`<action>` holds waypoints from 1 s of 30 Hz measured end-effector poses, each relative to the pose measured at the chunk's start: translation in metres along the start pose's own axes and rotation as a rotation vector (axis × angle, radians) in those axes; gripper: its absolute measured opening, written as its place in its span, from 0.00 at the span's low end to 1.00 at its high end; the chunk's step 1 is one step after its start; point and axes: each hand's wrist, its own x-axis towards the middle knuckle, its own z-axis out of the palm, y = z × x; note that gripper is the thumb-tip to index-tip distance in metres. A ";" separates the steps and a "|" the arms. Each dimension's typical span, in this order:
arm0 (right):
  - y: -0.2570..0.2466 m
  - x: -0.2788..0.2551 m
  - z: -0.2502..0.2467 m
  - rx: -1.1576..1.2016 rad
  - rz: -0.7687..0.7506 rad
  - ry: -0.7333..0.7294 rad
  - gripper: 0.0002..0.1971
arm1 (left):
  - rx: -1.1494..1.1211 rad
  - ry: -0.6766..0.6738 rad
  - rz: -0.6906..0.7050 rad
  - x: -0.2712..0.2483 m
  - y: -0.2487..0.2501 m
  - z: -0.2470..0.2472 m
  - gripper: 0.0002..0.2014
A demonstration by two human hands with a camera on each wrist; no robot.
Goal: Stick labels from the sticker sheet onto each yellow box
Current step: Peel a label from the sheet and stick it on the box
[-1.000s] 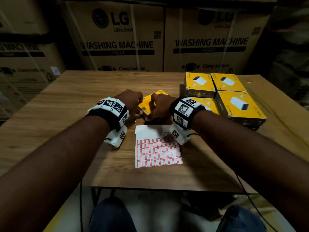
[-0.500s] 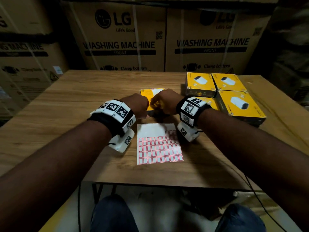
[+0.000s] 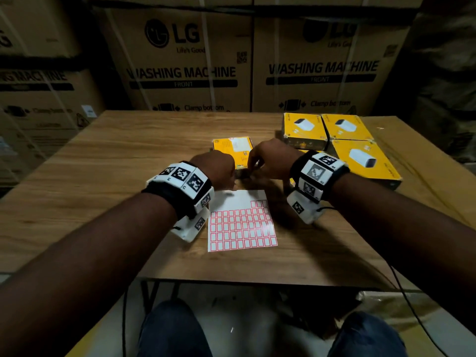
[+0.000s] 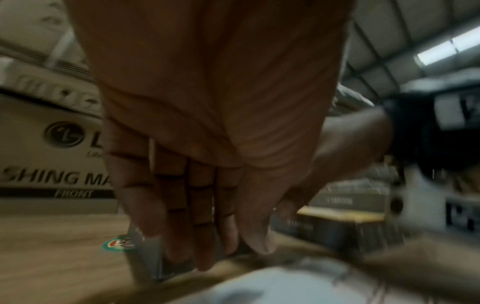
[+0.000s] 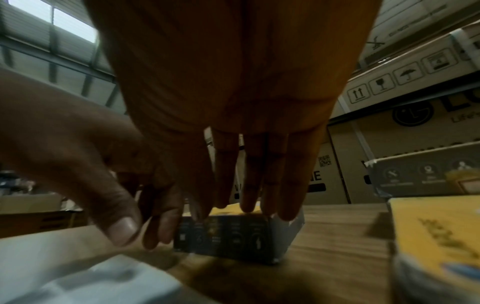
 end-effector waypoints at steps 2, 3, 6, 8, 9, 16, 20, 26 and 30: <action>-0.004 -0.007 0.002 -0.030 -0.027 -0.051 0.09 | 0.038 -0.002 0.009 -0.001 0.005 0.006 0.13; -0.006 -0.010 0.004 -0.038 -0.035 -0.096 0.09 | 0.050 -0.004 0.017 -0.001 0.008 0.009 0.15; -0.011 -0.019 0.014 -0.076 -0.070 -0.237 0.09 | 0.063 -0.028 0.035 0.002 0.012 0.017 0.20; -0.013 -0.022 0.018 -0.097 -0.109 -0.264 0.10 | 0.054 -0.051 0.044 0.004 0.013 0.019 0.21; -0.014 -0.022 0.020 -0.101 -0.116 -0.261 0.11 | 0.049 -0.061 0.046 0.005 0.013 0.018 0.21; -0.018 -0.023 0.025 -0.089 -0.087 -0.239 0.10 | 0.054 -0.055 0.067 0.008 0.013 0.020 0.20; -0.020 -0.026 0.026 -0.076 -0.062 -0.220 0.10 | 0.065 -0.059 0.086 0.010 0.013 0.021 0.20; -0.022 -0.030 0.026 -0.107 -0.051 -0.194 0.09 | 0.055 -0.061 0.089 0.010 0.013 0.022 0.19; -0.024 -0.031 0.028 -0.136 -0.032 -0.189 0.10 | 0.036 -0.069 0.084 0.009 0.013 0.022 0.19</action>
